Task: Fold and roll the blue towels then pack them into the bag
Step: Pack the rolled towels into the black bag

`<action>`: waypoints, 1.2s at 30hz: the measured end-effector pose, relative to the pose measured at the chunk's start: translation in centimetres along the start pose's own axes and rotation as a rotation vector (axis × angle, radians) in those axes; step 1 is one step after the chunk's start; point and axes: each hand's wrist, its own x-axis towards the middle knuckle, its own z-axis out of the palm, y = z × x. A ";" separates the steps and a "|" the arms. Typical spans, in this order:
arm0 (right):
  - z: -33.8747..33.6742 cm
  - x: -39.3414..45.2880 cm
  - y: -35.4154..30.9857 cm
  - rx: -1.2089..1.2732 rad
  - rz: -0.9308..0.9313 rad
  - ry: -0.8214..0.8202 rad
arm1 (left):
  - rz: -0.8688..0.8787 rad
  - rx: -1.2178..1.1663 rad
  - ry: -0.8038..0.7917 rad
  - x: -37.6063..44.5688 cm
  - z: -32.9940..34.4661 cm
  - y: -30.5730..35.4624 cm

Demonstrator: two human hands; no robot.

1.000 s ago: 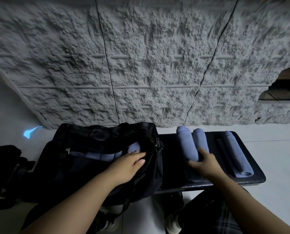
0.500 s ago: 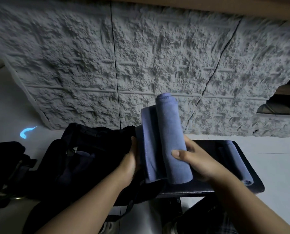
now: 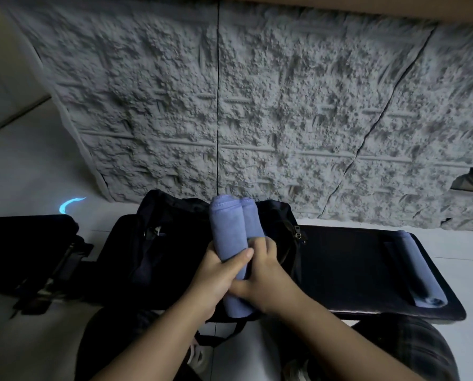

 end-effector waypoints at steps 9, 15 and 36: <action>-0.6 -0.5 -0.9 0.880 0.354 0.008 | -0.171 -0.104 -0.055 -1.6 -5.2 1.1; -0.1 -1.3 -1.3 1.021 0.548 -0.325 | -0.324 -0.106 -0.107 -2.5 -6.0 0.5; 1.9 -0.5 -0.6 0.735 0.604 0.060 | -0.165 0.131 0.007 -1.8 -6.4 -1.6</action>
